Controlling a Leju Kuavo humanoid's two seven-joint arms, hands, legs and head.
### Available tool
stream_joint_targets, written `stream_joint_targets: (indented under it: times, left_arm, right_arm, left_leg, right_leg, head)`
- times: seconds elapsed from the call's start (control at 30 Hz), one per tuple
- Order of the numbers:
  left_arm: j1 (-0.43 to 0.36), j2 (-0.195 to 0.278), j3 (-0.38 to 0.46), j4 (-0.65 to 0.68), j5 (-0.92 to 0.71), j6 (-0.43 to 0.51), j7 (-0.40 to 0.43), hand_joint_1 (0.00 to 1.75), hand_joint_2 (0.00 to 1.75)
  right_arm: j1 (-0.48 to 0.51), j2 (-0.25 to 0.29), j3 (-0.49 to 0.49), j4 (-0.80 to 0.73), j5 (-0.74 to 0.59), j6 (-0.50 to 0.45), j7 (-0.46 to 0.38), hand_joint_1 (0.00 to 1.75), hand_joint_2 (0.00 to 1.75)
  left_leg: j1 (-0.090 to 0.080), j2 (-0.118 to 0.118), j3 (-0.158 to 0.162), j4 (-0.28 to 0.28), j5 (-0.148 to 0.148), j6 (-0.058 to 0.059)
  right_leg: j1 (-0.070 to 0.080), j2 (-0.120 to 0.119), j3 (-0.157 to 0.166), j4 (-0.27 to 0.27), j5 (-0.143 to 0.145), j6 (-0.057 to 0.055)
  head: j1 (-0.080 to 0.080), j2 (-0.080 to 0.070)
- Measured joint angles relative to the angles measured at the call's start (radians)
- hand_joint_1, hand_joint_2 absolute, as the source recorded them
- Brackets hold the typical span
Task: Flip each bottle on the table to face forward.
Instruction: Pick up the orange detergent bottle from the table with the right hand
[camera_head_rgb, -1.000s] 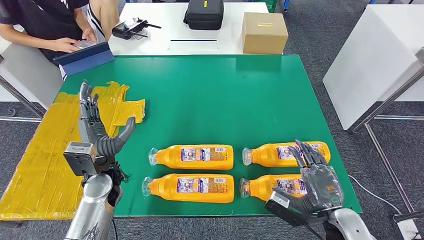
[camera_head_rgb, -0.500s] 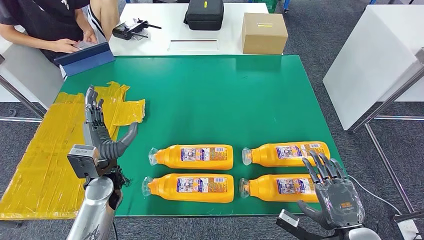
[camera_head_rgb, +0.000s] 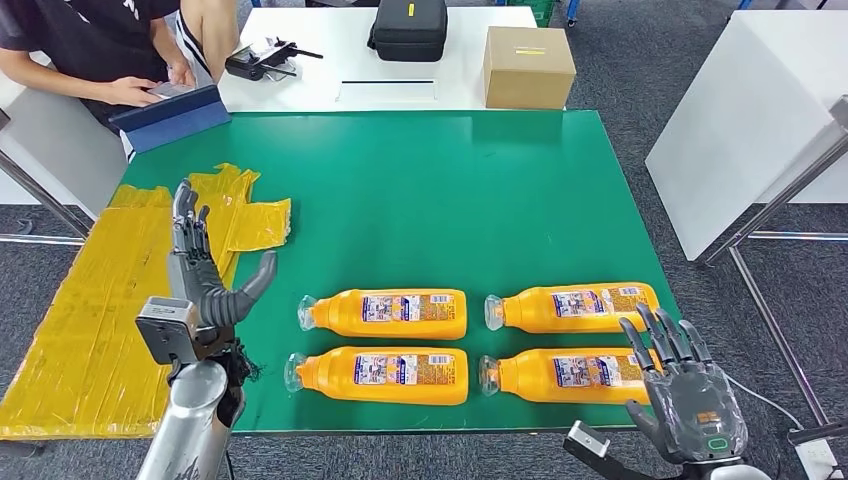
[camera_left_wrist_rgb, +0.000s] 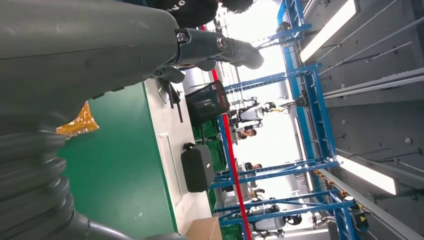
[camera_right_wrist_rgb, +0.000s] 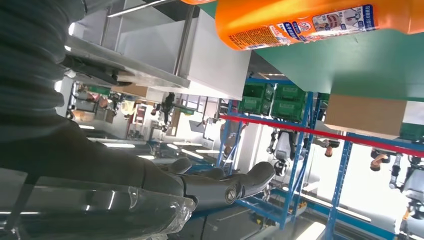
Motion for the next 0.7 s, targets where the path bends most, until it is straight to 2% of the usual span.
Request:
stream_joint_targets:
  times: [0.43,0.7]
  left_arm:
    - [0.016,0.000,0.027,-0.042,0.011,-0.014,-0.006,0.00,1.75]
    - [0.017,0.000,0.030,-0.043,0.011,-0.021,-0.005,0.00,1.75]
  right_arm:
    - [-0.059,0.088,-0.063,0.112,-0.022,0.012,-0.176,0.00,1.75]
    - [-0.092,0.126,-0.087,0.176,-0.058,0.088,-0.194,0.00,1.75]
  left_leg:
    - [0.000,0.001,0.000,0.000,0.000,0.000]
    - [0.000,0.001,0.000,0.000,0.000,0.000]
  right_leg:
    - [0.000,0.000,0.000,0.000,0.000,0.000]
    - [0.000,0.000,0.000,0.000,0.000,0.000]
  head:
    - [0.000,0.000]
    - [0.000,0.000]
